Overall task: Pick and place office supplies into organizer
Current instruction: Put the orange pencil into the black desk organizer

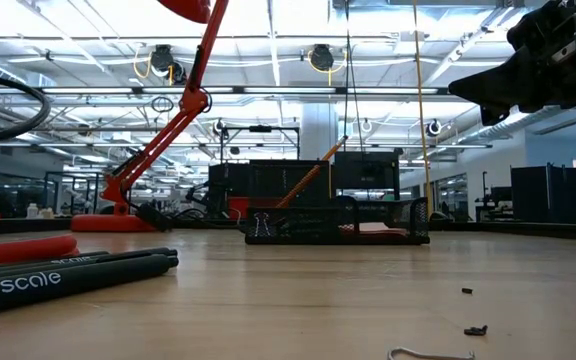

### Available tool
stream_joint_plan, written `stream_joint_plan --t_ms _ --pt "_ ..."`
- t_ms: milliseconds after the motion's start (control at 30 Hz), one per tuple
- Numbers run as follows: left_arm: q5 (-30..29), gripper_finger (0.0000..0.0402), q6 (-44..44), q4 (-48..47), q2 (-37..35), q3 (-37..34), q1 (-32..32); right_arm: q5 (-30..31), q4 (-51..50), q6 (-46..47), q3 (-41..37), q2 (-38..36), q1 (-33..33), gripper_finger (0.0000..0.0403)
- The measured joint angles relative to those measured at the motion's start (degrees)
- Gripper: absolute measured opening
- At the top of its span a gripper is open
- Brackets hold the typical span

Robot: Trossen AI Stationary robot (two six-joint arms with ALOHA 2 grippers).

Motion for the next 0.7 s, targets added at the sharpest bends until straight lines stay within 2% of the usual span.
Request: stream_joint_plan --t_ms 167,367,533,700 --pt "-0.6 0.0085 0.3 0.4 0.0 -0.1 0.0 0.0 0.0 0.0 0.0 0.0 0.0 0.0004" --pt "-2.7 0.0051 2.0 1.4 0.0 -0.1 0.0 0.0 0.0 0.0 0.0 0.0 0.0 0.0004" --pt "-5.7 0.003 2.6 2.3 0.1 -0.2 0.0 0.0 0.0 0.0 0.0 0.0 0.0 0.0004" --pt "-10.4 0.0031 4.9 3.9 -0.8 -0.4 0.0 0.0 0.0 0.0 0.0 0.0 0.0 0.0004"
